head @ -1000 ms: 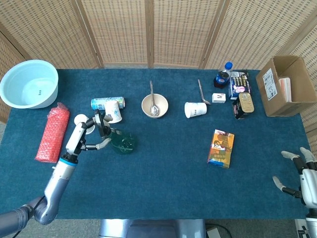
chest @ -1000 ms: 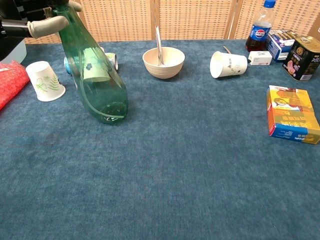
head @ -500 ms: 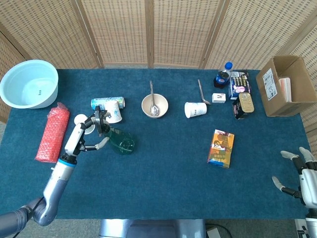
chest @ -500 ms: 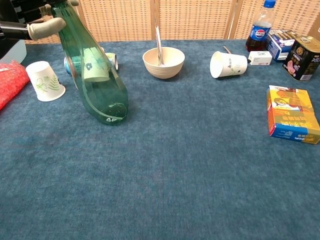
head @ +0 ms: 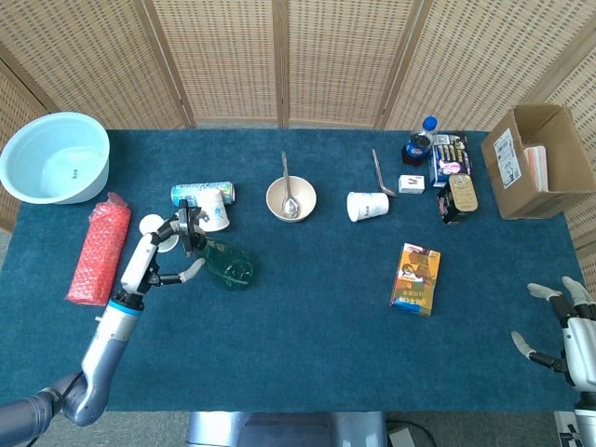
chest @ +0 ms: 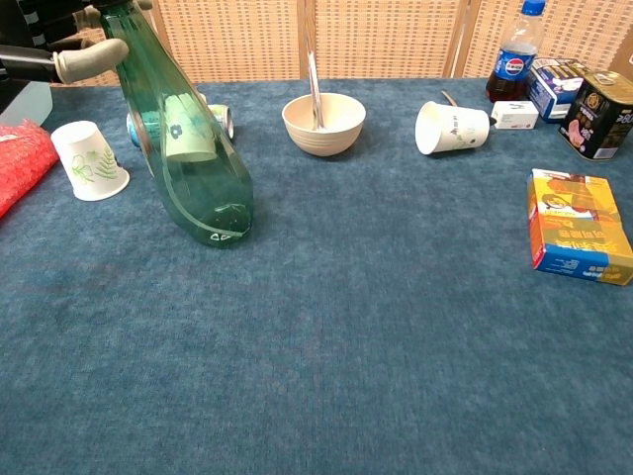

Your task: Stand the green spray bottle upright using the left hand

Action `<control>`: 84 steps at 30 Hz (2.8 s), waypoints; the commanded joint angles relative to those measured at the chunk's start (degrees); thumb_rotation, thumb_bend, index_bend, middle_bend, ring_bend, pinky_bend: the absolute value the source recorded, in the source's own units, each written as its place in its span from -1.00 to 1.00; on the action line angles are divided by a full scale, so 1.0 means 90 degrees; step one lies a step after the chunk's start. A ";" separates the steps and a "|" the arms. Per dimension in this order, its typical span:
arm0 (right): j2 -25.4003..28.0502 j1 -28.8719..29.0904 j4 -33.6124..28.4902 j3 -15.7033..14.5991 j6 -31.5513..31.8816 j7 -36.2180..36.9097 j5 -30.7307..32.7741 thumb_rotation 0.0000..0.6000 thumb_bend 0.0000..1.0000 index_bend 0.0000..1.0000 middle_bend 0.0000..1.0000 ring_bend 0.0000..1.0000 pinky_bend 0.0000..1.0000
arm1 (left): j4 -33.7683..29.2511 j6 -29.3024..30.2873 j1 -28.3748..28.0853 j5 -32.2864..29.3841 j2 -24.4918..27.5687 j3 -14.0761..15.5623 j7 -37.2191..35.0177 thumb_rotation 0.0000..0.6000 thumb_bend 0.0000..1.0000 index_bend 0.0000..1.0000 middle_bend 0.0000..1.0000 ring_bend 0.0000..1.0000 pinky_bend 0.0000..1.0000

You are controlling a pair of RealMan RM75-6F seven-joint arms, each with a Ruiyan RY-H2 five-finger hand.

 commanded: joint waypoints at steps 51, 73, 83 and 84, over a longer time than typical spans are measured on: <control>0.0105 0.0188 -0.0096 0.0055 -0.0264 -0.0166 0.0076 1.00 -0.44 -0.57 -0.39 -0.98 -0.79 | -0.1260 0.0763 0.1234 0.0075 0.2089 0.0678 0.2079 0.52 -0.26 -0.31 -0.49 -0.64 -0.40; -0.0032 0.0461 -0.0143 0.0478 -0.0213 -0.2129 0.0916 1.00 -0.44 -0.56 -0.41 -0.99 -0.80 | -0.2654 0.1125 0.2688 -0.0833 0.4224 0.1310 0.5204 0.75 -0.25 -0.29 -0.50 -0.67 -0.49; 0.0000 0.0413 -0.0235 0.0437 -0.0065 -0.2136 0.0743 1.00 -0.44 -0.57 -0.42 -1.00 -0.81 | -0.2517 0.1176 0.2945 -0.0789 0.4145 0.1275 0.4979 0.77 -0.25 -0.29 -0.49 -0.67 -0.48; 0.0004 0.0408 -0.0235 0.0427 -0.0059 -0.2124 0.0722 1.00 -0.44 -0.57 -0.42 -1.00 -0.81 | -0.2508 0.1183 0.2956 -0.0786 0.4127 0.1260 0.4983 0.76 -0.25 -0.29 -0.49 -0.67 -0.48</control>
